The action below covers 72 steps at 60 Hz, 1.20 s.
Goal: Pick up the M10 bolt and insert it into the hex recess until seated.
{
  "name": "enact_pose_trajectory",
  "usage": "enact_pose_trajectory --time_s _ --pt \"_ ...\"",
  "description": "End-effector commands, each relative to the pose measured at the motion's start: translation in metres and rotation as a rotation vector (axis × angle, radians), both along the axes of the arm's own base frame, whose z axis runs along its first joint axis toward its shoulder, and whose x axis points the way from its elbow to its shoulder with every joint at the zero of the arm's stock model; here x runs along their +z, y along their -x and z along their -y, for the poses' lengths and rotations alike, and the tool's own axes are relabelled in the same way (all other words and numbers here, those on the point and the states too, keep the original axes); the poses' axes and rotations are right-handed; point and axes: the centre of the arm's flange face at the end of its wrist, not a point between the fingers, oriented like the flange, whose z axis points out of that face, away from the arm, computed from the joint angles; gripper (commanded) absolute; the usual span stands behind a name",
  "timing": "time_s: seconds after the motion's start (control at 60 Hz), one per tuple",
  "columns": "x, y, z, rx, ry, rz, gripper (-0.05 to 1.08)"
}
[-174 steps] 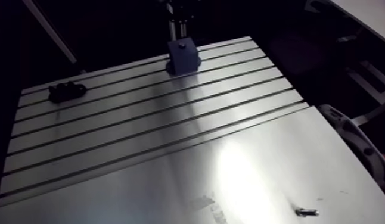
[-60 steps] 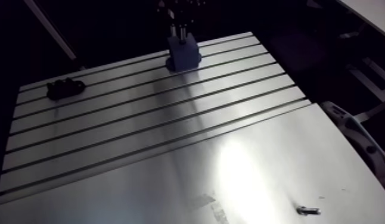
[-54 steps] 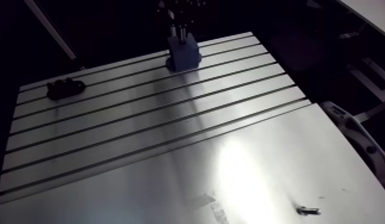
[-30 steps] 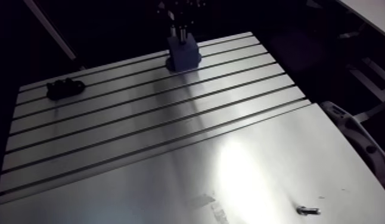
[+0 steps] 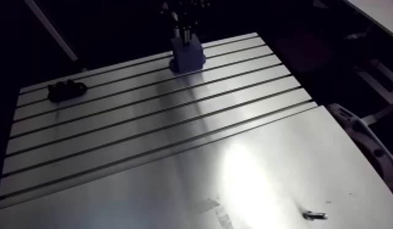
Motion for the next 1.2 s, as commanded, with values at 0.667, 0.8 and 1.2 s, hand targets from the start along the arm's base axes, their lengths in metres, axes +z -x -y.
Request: enact_pose_trajectory --time_s 0.667,0.8,1.2 --pt "-0.0009 -0.0003 0.0016 0.007 -0.001 0.002 1.08" --pt "-0.0008 -0.0003 0.0016 0.008 -0.001 0.002 1.08" --pt "-0.0002 0.0001 0.0015 0.008 -0.001 0.001 1.08"
